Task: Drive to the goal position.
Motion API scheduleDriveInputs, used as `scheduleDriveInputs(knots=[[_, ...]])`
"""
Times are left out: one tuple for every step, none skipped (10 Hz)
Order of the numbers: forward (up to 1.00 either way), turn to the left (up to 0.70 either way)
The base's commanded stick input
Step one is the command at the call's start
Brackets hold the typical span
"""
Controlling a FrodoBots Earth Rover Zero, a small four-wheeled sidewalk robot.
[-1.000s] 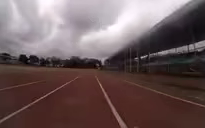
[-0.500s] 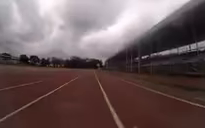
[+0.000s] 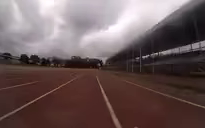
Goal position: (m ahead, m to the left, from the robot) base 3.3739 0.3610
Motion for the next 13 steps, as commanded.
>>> scheduleDriveInputs(knots=[[0.70, 0.00], [0.70, 0.00], [0.70, 0.00], [0.70, 0.00], [0.70, 0.00], [0.70, 0.00], [0.70, 0.00], [0.70, 0.00], [0.70, 0.00], [0.70, 0.00], [0.70, 0.00], [0.70, 0.00], [0.70, 0.00]])
